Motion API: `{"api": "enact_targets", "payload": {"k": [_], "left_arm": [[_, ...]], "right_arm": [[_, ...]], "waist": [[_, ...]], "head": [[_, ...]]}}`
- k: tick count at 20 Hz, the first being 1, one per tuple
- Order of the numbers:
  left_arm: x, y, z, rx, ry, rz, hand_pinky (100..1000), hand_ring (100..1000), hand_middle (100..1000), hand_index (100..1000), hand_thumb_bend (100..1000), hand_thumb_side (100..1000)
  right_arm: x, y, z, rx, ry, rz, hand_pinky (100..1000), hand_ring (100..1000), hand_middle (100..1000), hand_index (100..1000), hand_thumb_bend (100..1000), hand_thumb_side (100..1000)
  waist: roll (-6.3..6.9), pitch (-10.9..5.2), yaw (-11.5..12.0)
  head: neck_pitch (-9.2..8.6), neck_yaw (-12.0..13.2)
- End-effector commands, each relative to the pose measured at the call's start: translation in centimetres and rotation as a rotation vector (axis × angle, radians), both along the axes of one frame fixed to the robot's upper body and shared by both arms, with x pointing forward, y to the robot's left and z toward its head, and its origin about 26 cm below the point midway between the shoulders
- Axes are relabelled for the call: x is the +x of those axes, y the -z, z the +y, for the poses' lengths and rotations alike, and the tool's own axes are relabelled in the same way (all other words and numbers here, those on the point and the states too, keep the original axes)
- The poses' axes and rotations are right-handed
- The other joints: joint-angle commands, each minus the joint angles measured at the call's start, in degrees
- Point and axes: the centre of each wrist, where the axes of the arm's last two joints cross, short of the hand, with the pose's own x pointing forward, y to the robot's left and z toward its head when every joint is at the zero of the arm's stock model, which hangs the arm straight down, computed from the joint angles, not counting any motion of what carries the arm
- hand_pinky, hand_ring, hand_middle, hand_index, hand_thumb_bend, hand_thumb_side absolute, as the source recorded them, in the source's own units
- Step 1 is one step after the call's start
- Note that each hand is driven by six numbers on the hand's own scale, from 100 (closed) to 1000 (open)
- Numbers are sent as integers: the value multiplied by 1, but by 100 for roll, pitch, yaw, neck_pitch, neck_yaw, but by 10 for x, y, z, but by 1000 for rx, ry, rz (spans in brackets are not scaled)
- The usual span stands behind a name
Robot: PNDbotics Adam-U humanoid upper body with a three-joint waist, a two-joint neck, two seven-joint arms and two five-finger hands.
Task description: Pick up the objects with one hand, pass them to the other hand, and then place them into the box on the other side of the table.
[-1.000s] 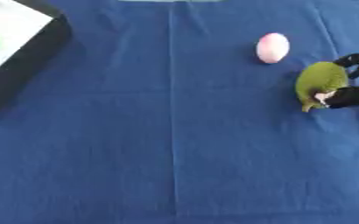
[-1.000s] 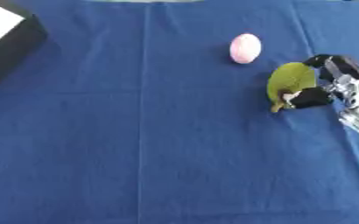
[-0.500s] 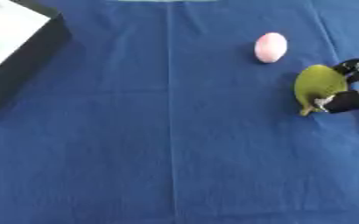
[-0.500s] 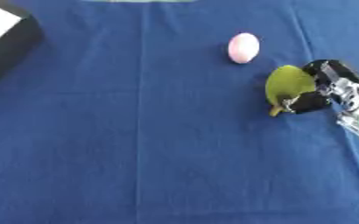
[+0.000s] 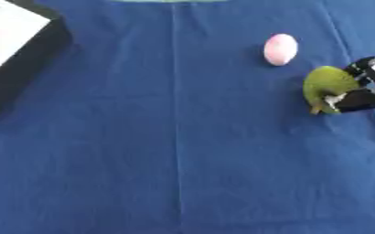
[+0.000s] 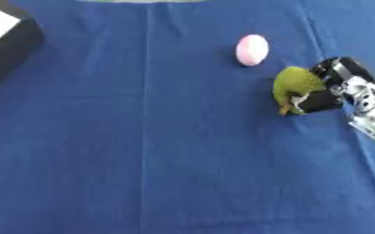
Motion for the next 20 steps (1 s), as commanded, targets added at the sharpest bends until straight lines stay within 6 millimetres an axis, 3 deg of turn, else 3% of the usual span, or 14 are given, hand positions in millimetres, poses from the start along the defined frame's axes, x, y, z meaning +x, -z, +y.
{"api": "enact_targets", "payload": {"k": [1,8,9,20], "left_arm": [[-4,-11,6,9,-13,-34,790,680,587,720,100,246],[-3,-8,8,11,-22,-21,789,679,587,720,100,274],[-3,-8,9,12,-23,-20,789,679,587,720,100,247],[-11,-18,7,-32,19,-36,778,660,575,727,100,269]], "right_arm": [[0,-9,3,-130,234,-67,1000,559,518,487,257,100],[2,-15,5,-190,227,-99,1000,527,509,466,216,100],[2,-17,5,-198,225,-102,1000,527,509,466,248,100],[5,-31,7,-258,156,-243,1000,481,516,448,239,100]], "waist": [[17,-215,-14],[40,-370,-67],[44,-389,-76],[99,-586,-148]], "head": [[55,5],[156,20],[165,27],[284,135]]}}
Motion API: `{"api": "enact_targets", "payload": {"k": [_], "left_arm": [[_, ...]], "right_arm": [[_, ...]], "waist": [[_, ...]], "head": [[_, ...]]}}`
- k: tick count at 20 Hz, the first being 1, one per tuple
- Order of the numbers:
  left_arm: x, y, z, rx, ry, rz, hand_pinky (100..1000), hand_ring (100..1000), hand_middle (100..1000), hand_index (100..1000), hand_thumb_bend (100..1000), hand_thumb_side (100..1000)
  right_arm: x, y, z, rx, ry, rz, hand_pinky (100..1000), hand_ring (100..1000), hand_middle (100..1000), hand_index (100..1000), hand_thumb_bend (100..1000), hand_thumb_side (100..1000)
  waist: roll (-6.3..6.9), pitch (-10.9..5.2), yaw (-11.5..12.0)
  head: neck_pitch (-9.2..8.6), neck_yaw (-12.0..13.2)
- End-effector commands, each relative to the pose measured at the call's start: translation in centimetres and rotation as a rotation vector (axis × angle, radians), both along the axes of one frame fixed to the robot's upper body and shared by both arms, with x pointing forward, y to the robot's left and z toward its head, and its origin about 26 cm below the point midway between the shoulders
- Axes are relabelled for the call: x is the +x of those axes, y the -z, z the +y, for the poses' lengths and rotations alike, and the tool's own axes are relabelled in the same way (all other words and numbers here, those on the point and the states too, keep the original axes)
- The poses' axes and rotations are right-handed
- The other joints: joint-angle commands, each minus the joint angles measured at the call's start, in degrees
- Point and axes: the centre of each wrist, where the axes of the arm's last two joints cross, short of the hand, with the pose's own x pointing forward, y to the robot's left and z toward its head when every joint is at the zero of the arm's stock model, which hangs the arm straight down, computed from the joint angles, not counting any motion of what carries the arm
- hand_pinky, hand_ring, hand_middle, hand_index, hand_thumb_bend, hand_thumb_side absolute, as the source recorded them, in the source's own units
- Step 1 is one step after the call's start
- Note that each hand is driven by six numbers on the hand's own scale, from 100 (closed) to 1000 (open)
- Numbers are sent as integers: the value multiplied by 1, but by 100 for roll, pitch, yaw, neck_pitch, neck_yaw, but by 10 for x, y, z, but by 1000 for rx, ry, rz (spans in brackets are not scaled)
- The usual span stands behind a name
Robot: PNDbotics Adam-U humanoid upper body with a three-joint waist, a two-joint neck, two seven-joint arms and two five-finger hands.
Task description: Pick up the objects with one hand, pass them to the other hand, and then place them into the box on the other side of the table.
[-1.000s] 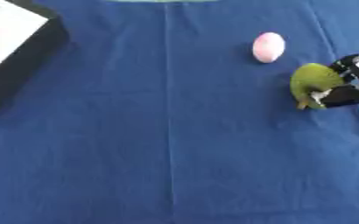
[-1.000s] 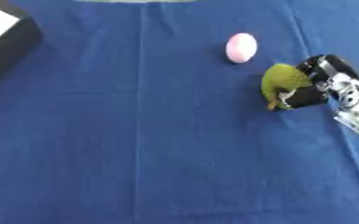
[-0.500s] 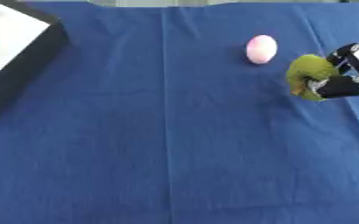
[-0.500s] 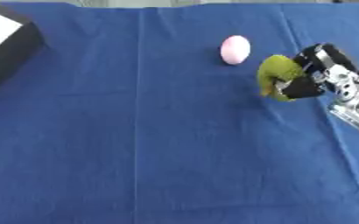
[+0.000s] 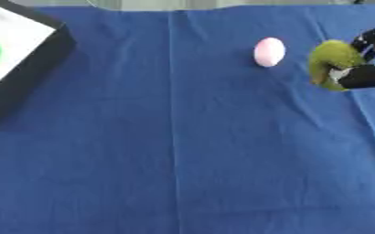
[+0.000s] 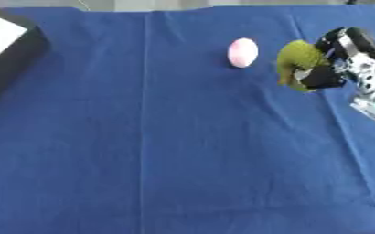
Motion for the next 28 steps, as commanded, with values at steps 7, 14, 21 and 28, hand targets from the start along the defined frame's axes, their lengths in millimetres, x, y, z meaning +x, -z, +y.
{"api": "enact_targets", "payload": {"k": [7,14,21,28], "left_arm": [[-24,-36,-5,-76,95,-102,777,649,566,722,100,306],[-38,-52,-23,-122,224,-132,765,639,555,713,100,352],[-62,-64,-41,-112,367,-149,760,638,556,716,100,363],[-71,-70,-54,-60,478,-133,761,643,563,721,100,349]], "right_arm": [[3,-14,8,-87,90,-209,1000,455,513,435,231,100],[9,-8,22,-59,37,-302,1000,434,510,424,223,100],[13,-1,35,-37,-20,-352,1000,429,512,426,190,100],[19,2,54,-28,-79,-405,1000,423,509,424,195,100]], "waist": [[36,-282,-2],[57,-382,41],[78,-461,74],[86,-551,95]], "head": [[94,-2],[170,-3],[256,1],[353,-9]]}}
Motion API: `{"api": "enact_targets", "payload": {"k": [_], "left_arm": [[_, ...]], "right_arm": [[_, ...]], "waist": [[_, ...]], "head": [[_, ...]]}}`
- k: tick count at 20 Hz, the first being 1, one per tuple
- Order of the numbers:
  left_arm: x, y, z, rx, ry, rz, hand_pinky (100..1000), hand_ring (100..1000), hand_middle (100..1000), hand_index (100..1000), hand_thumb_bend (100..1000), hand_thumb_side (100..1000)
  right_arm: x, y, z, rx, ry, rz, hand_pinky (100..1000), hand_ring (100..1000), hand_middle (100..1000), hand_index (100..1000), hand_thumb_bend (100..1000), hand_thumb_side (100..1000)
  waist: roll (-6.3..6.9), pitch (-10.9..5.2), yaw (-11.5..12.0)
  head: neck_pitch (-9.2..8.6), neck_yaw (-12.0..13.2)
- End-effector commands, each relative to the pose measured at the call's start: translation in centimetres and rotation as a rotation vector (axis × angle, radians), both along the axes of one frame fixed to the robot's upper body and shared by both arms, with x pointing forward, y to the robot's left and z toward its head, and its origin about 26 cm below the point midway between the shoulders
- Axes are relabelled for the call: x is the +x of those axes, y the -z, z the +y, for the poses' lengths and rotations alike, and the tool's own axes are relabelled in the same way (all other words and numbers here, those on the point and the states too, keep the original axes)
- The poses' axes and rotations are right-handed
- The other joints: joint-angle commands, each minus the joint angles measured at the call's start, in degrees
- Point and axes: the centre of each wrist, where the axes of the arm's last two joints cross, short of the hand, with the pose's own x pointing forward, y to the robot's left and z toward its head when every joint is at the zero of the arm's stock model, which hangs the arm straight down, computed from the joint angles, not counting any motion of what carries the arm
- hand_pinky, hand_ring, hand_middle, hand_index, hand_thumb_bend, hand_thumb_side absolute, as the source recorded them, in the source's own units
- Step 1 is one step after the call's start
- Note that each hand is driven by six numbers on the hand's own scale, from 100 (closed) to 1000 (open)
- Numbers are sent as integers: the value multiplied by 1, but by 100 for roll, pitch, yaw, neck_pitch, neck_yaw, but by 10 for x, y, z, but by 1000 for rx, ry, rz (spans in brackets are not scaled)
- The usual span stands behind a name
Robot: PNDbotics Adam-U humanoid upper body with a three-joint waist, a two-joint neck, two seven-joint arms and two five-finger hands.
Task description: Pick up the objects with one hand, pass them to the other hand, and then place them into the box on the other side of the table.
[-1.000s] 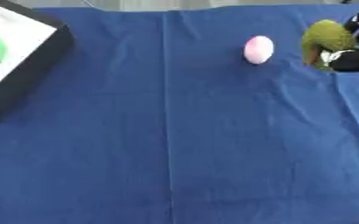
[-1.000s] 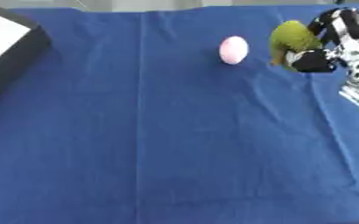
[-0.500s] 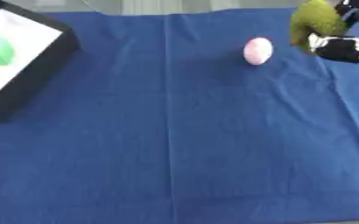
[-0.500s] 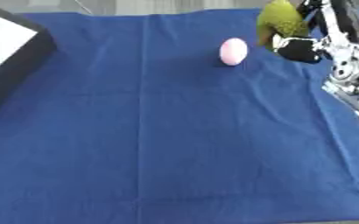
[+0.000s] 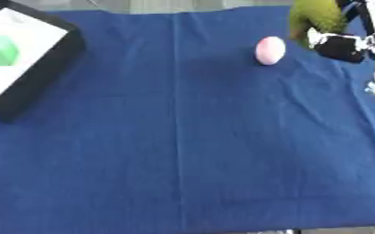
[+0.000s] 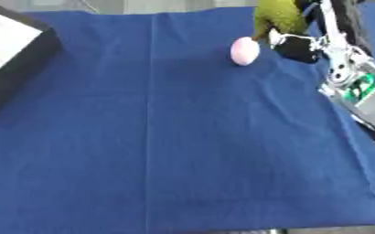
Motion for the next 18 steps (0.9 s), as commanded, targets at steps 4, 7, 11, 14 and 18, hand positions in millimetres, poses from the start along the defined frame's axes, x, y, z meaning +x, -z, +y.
{"api": "enact_targets", "payload": {"k": [4,7,11,14,18], "left_arm": [[-9,-13,-8,57,76,-39,762,648,567,724,100,339],[-12,-16,-15,93,117,-47,765,656,576,728,100,316],[-14,-17,-27,163,172,-40,769,667,588,737,100,281],[-16,-16,-36,216,208,-20,773,676,599,742,100,262],[-19,-14,-50,285,248,6,775,683,608,747,100,249]], "right_arm": [[2,-4,15,-20,75,-72,1000,423,509,424,189,100],[4,-2,22,-16,60,-81,1000,425,511,425,177,100],[5,0,30,-12,41,-96,1000,428,514,427,163,100],[6,3,36,-16,28,-106,1000,432,515,430,159,100],[7,6,44,-25,7,-113,1000,434,517,432,153,100]], "waist": [[-1,-215,32],[1,-236,55],[4,-258,86],[8,-269,107],[17,-274,142]], "head": [[87,-15],[108,-21],[142,-6],[164,8],[178,8]]}}
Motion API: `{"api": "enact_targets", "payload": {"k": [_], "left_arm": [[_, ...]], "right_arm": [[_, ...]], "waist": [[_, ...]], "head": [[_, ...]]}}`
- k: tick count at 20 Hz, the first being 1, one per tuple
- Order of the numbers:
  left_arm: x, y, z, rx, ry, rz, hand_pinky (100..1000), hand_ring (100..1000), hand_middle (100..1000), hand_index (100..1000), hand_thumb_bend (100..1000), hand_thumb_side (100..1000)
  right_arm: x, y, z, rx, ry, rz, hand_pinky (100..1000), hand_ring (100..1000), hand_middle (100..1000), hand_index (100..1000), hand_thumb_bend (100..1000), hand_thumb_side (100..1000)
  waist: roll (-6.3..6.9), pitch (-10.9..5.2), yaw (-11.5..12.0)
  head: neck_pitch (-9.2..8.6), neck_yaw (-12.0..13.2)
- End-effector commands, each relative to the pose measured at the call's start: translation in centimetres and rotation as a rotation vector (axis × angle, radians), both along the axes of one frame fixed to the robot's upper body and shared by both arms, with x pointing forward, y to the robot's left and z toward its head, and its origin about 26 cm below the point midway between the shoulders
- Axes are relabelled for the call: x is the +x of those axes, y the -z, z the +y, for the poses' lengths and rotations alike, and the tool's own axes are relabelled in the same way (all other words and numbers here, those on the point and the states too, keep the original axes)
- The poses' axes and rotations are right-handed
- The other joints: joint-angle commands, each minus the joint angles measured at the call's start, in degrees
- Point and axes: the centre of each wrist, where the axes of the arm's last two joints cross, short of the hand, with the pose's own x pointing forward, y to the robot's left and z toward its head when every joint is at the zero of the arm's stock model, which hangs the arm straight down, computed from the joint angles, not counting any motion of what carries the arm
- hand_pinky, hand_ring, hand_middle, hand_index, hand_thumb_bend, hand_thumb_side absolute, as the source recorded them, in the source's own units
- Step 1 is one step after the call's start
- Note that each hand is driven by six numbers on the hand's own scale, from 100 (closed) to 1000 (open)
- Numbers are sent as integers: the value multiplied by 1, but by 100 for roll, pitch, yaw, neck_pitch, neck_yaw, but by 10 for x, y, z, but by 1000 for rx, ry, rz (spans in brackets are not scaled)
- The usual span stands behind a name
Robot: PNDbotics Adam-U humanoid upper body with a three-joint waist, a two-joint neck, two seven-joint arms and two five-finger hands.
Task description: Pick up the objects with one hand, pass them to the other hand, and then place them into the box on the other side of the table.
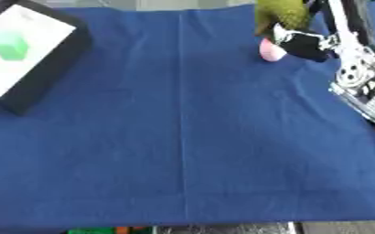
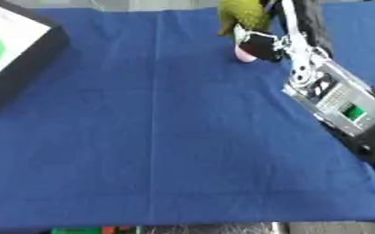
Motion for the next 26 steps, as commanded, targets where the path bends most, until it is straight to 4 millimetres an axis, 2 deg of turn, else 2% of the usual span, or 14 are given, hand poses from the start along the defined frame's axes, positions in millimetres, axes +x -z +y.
{"api": "enact_targets", "payload": {"k": [1,9,15,22,26], "left_arm": [[-7,-5,-9,55,28,-12,776,685,611,748,100,247],[-13,3,-34,203,74,57,781,700,634,760,100,247],[-13,12,-43,303,77,141,784,713,674,792,100,257],[-16,19,-56,410,105,200,787,727,721,823,100,273],[-19,25,-65,459,121,223,789,734,755,850,100,278]], "right_arm": [[0,-7,5,-9,109,-73,1000,434,517,432,149,100],[0,0,21,3,69,-67,1000,431,518,431,158,100],[0,7,29,7,21,-50,1000,432,521,433,153,100],[-1,11,38,12,-14,-51,1000,431,521,432,139,100],[-1,12,43,24,-32,-55,1000,430,521,431,133,100]], "waist": [[10,-148,20],[19,-156,82],[8,-167,62],[6,-153,62],[1,-150,64]], "head": [[33,0],[33,-21],[30,87],[-157,235],[-175,239]]}}
